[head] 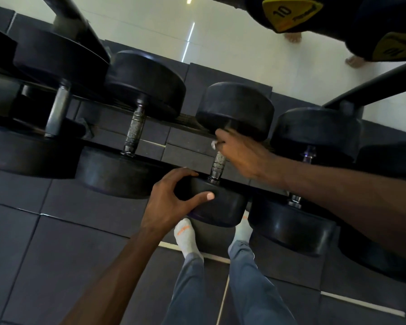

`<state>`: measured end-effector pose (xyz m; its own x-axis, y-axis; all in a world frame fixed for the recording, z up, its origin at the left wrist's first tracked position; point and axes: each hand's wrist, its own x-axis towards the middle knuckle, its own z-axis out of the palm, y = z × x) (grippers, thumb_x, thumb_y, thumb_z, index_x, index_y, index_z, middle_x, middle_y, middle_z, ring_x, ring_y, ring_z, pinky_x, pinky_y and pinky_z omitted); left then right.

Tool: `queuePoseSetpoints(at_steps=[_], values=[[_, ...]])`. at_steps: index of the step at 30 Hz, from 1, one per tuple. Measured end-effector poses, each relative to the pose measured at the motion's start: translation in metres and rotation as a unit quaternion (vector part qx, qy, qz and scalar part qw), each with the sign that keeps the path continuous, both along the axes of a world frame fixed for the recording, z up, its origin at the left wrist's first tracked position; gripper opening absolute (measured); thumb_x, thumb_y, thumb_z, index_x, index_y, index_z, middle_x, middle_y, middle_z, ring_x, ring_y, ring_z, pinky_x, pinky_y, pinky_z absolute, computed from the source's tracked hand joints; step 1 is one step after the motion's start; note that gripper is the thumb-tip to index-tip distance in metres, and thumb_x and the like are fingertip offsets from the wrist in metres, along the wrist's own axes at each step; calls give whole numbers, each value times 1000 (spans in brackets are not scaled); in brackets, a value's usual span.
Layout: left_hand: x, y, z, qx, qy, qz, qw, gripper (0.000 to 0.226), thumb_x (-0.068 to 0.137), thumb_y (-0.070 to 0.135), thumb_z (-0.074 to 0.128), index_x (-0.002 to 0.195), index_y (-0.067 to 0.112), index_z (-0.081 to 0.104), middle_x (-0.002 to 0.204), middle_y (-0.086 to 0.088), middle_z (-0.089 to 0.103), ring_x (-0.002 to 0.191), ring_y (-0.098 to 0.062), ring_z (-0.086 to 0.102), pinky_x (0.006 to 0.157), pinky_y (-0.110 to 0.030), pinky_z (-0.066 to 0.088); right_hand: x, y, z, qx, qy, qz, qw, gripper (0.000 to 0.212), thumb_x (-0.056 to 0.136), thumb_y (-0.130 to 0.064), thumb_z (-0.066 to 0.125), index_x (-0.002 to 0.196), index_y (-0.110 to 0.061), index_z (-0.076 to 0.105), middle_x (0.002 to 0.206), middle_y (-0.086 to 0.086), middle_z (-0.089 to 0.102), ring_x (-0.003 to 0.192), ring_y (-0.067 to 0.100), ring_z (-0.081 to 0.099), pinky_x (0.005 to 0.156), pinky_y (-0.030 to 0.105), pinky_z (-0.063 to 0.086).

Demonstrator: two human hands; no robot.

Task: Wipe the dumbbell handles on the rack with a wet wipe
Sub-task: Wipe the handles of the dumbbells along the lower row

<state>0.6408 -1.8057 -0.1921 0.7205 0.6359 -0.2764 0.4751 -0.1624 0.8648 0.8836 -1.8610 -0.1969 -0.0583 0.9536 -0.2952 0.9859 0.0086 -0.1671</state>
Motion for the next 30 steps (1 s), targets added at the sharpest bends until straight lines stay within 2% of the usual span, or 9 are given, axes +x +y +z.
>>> queuePoseSetpoints(at_steps=[2, 5, 9, 13, 16, 20, 23, 27, 30], values=[[0, 0, 0, 1, -2, -1, 1000, 67, 70, 71, 77, 120, 27, 69, 121, 18, 64, 115, 2, 60, 96, -25, 54, -8, -12, -8, -18, 55, 31, 998, 11, 96, -5, 53, 101, -3, 62, 111, 9, 51, 99, 25, 52, 79, 38, 50], [0, 2, 1, 6, 5, -8, 1000, 70, 69, 73, 74, 121, 27, 68, 120, 20, 63, 114, 5, 59, 94, -19, 52, -23, -15, -9, -47, 62, 133, 988, 13, 98, -11, 54, 97, -5, 66, 108, 9, 56, 101, 22, 57, 83, 12, 41], [-1, 2, 1, 5, 5, -11, 1000, 71, 69, 74, 74, 122, 28, 67, 121, 21, 62, 115, 4, 58, 95, -19, 51, -20, 18, 4, -73, -76, 88, 991, 16, 92, -5, 60, 105, -5, 71, 129, 12, 50, 117, 29, 47, 73, 33, 48], [-2, 2, -1, 9, 7, -13, 1000, 69, 71, 74, 73, 122, 30, 67, 121, 25, 60, 116, 7, 56, 95, -14, 48, -12, 37, 10, -55, -257, 128, 956, 22, 93, -17, 65, 114, -17, 70, 138, 14, 48, 124, 35, 46, 80, 37, 52], [-1, 0, -2, 9, 1, -17, 1000, 68, 71, 75, 72, 123, 30, 66, 123, 23, 60, 117, 8, 55, 95, -15, 49, -10, 25, 4, -71, -300, 140, 941, 22, 88, -20, 71, 110, -22, 70, 137, 14, 47, 123, 37, 45, 77, 36, 52], [-1, -2, -4, 5, -6, -3, 1000, 65, 72, 70, 77, 122, 29, 67, 122, 18, 63, 117, 1, 59, 96, -24, 53, -2, 9, 0, -33, -273, 101, 956, 9, 83, -12, 70, 89, -17, 76, 126, 12, 53, 113, 34, 54, 65, 31, 54], [-1, -4, -4, 9, -5, -1, 1000, 64, 73, 70, 77, 122, 30, 67, 123, 18, 63, 118, 1, 59, 97, -28, 54, -5, -3, -5, 9, -265, 51, 963, 4, 78, -7, 72, 78, -10, 74, 117, 11, 57, 103, 30, 59, 51, 26, 47], [-2, -4, -3, 9, -4, -3, 1000, 65, 73, 71, 76, 122, 29, 67, 121, 20, 62, 116, 3, 58, 96, -27, 55, -16, -8, -8, -8, -174, -93, 980, 32, 82, 2, 67, 113, 0, 64, 139, 14, 40, 122, 34, 48, 68, 35, 56], [-2, -3, -3, 12, -2, -8, 1000, 65, 73, 71, 76, 122, 29, 66, 120, 19, 62, 115, 4, 58, 95, -27, 55, -23, -10, -9, 2, -100, -190, 977, 46, 85, 6, 59, 130, 0, 52, 140, 15, 35, 119, 39, 51, 75, 47, 58]])
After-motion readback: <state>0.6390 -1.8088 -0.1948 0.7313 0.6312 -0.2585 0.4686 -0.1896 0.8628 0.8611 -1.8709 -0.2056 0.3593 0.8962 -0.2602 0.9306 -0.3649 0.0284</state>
